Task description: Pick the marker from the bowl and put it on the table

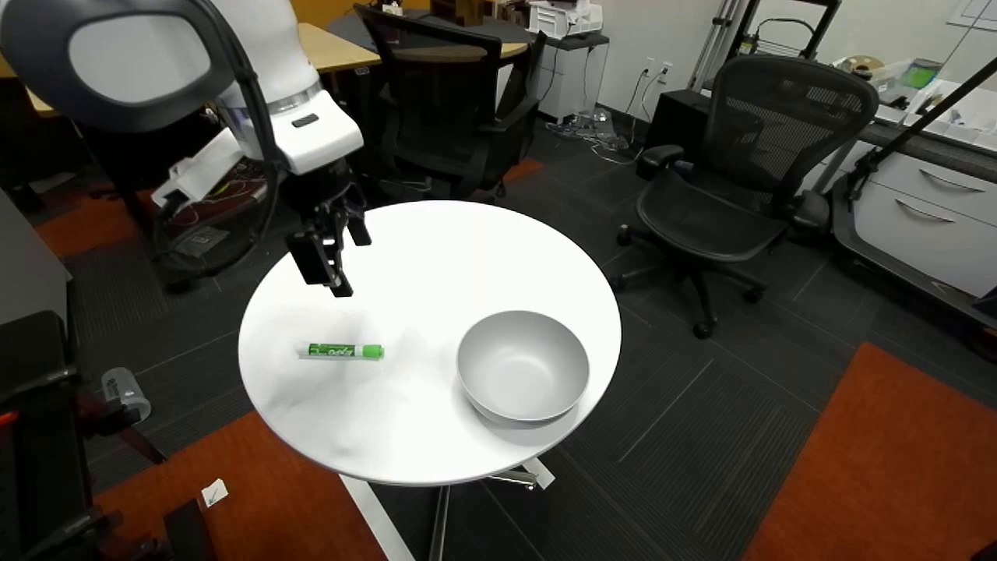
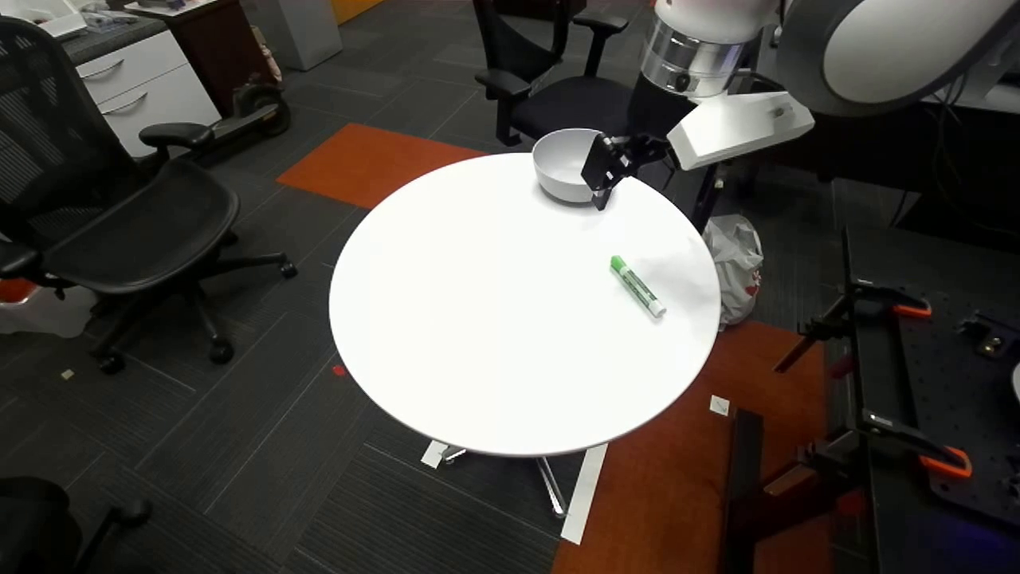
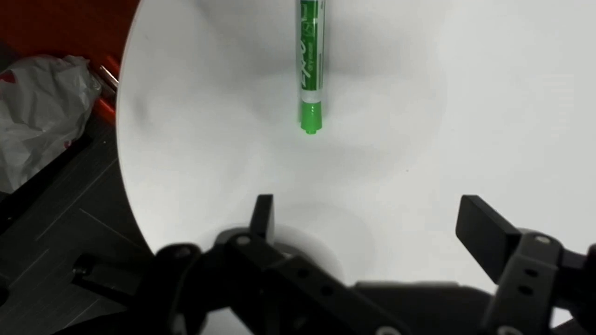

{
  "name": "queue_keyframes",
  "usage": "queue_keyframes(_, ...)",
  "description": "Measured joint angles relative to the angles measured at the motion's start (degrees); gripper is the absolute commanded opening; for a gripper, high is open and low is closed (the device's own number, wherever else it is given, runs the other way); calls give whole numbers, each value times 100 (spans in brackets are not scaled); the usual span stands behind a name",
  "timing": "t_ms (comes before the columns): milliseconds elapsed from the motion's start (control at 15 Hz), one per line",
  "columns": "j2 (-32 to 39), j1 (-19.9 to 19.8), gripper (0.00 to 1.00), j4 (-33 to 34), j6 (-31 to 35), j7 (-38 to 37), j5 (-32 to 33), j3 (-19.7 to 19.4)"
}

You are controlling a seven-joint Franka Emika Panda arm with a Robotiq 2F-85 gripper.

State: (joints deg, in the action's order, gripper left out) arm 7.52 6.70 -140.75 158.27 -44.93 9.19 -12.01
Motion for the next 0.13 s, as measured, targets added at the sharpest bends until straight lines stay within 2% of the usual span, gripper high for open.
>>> queue_keyframes(133, -139, -87, 100, -64, 0, 114, -34, 88)
